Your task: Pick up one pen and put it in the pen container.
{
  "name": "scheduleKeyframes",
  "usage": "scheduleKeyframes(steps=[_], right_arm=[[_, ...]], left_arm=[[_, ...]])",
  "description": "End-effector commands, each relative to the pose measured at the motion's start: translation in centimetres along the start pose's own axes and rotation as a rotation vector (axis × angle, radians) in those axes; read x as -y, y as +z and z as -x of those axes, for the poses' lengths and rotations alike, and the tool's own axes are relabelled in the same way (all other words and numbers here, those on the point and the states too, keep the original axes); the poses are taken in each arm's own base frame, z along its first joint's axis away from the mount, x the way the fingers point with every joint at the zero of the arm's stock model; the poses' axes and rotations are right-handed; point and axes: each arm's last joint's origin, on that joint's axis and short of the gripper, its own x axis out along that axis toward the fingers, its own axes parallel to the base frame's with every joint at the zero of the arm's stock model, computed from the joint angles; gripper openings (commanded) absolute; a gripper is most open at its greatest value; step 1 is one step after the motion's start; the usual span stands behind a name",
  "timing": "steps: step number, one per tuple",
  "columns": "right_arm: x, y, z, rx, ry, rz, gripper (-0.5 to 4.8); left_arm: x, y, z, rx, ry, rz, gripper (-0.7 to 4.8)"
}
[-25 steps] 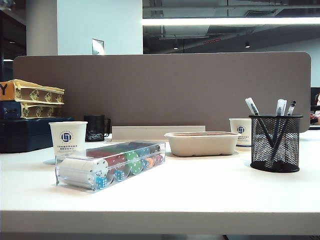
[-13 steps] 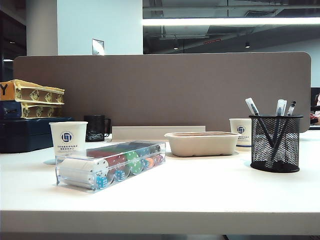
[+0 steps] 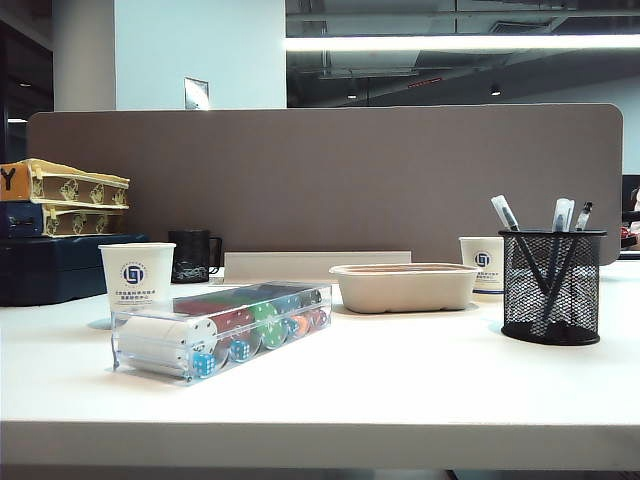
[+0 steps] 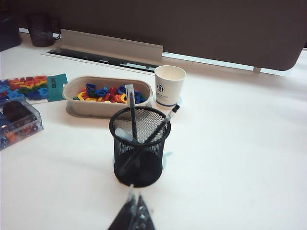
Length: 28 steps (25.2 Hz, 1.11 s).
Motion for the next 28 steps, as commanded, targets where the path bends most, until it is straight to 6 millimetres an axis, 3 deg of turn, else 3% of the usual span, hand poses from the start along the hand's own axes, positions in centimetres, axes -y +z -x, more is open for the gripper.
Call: scheduleKeyframes(steps=[1, 6, 9, 12, 18, 28], right_arm=[[0.0, 0.6, 0.0, 0.084, -0.007, -0.021, 0.0], [0.0, -0.4, -1.2, 0.105, -0.026, -0.073, 0.0], [0.4, -1.1, -1.5, 0.078, -0.184, -0.104, 0.22], [0.6, -0.9, -1.6, 0.118, -0.235, -0.178, 0.22], [0.4, -1.6, -2.9, 0.244, -0.215, -0.156, 0.21], [0.2, -3.0, -3.6, 0.191, -0.182, -0.076, 0.2]], left_arm=[[-0.1, -0.5, -0.5, 0.036, 0.037, 0.024, -0.05], [-0.2, -1.6, -0.9, 0.027, 0.116, 0.018, -0.05], [-0.3, -2.2, -1.1, 0.005, 0.163, 0.014, -0.04], [-0.3, -2.4, -1.2, -0.001, 0.16, 0.012, -0.04], [-0.2, -3.9, -1.8, 0.014, 0.161, 0.015, -0.05], [-0.2, -5.0, -2.2, 0.008, 0.162, 0.018, -0.05]])
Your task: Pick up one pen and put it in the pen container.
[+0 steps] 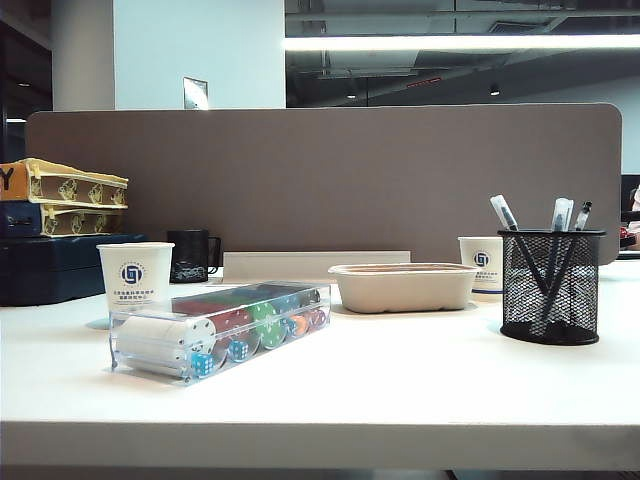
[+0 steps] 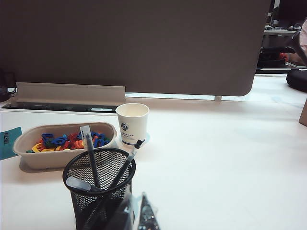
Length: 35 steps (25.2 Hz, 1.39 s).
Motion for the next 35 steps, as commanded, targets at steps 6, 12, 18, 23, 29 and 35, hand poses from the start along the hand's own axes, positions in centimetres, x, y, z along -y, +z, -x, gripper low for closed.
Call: scheduleKeyframes(steps=[6, 12, 18, 23, 29, 35], right_arm=[[0.2, -0.7, -0.1, -0.028, -0.081, 0.01, 0.04], [0.2, -2.4, -0.5, -0.063, -0.105, 0.021, -0.05], [0.0, -4.3, -0.9, -0.095, -0.101, 0.029, -0.05], [0.0, -5.0, -1.0, -0.104, -0.101, 0.031, -0.05], [0.0, -5.1, -1.0, -0.112, -0.1, 0.033, -0.05], [0.0, -5.3, -1.1, -0.118, -0.091, 0.034, -0.05]], left_arm=[[-0.2, -1.3, -0.4, 0.008, 0.086, 0.002, -0.05], [-0.2, -1.9, -0.5, 0.004, 0.118, 0.0, -0.05], [-0.3, -2.0, -0.5, -0.002, 0.143, -0.002, -0.05], [-0.2, -3.0, -0.6, -0.025, 0.143, -0.008, -0.05], [-0.2, -3.6, -0.7, -0.022, 0.143, -0.004, -0.05], [-0.1, -3.7, -0.8, -0.015, 0.115, 0.012, -0.05]])
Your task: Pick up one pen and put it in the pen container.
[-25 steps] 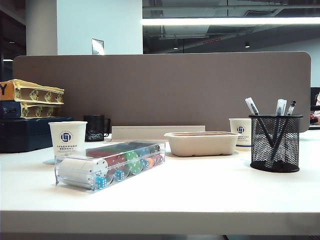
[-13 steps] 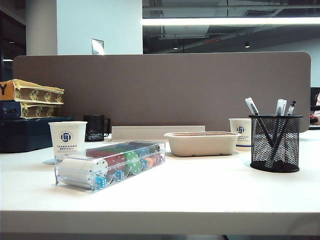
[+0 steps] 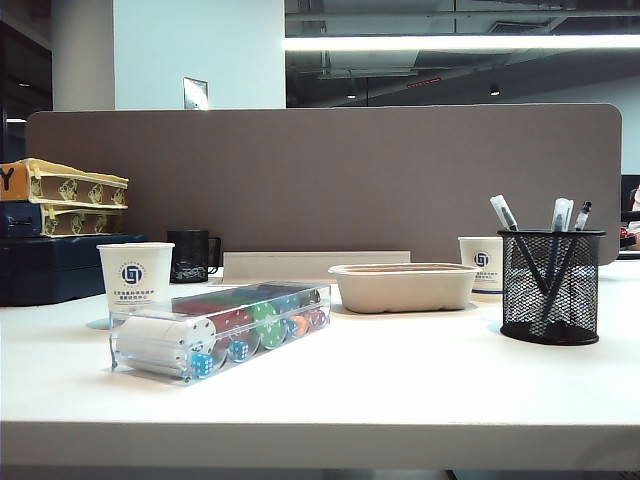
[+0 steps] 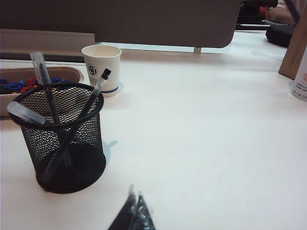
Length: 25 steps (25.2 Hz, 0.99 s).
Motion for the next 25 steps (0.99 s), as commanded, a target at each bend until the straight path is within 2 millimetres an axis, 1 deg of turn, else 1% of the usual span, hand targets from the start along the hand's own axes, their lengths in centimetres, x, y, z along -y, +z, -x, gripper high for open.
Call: scheduleKeyframes(steps=[1, 13, 18, 25], right_arm=[[-0.1, 0.0, 0.0, 0.016, 0.017, -0.001, -0.05], [-0.1, 0.0, 0.0, 0.017, 0.018, 0.004, -0.05], [-0.1, 0.6, 0.0, 0.071, 0.019, 0.012, -0.05], [-0.1, 0.7, 0.0, 0.087, 0.043, 0.033, -0.05]], left_arm=[[0.1, 0.1, 0.0, 0.014, -0.022, 0.019, -0.05], [0.1, 0.1, 0.0, 0.016, -0.028, 0.019, -0.05], [0.1, 0.7, 0.0, 0.076, -0.029, 0.034, -0.05], [0.1, 1.3, 0.1, 0.128, -0.055, 0.052, -0.05]])
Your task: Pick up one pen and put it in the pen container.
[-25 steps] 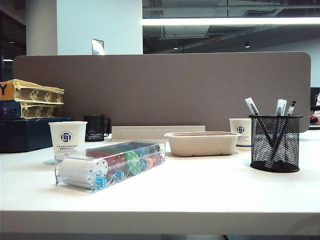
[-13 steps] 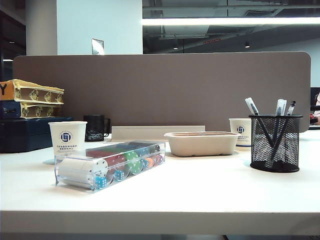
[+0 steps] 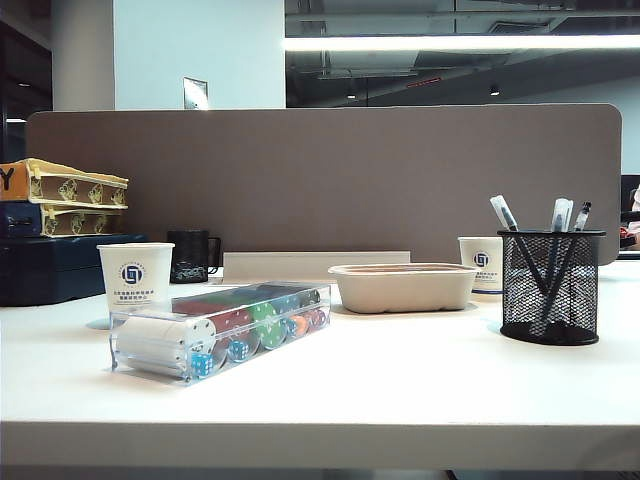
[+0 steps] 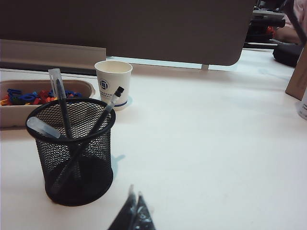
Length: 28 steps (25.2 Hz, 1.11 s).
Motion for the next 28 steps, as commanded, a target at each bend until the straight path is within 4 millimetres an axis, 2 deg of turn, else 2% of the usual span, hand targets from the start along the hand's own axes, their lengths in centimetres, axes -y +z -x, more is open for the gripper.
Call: scheduleKeyframes(steps=[1, 11, 18, 28], right_arm=[[0.0, 0.4, 0.0, 0.055, 0.011, 0.003, -0.05], [0.0, 0.5, 0.0, 0.061, 0.01, 0.002, -0.04], [-0.1, -0.5, 0.0, -0.034, 0.017, 0.003, -0.04], [-0.1, -0.5, 0.0, -0.035, 0.017, 0.003, -0.05]], left_arm=[[0.0, 0.8, 0.0, 0.074, -0.008, 0.024, -0.05], [-0.2, 0.7, 0.0, 0.06, 0.05, -0.007, -0.05], [-0.1, -0.4, 0.0, -0.045, 0.042, -0.017, -0.05], [-0.4, -0.2, 0.2, -0.023, 0.084, -0.01, -0.05]])
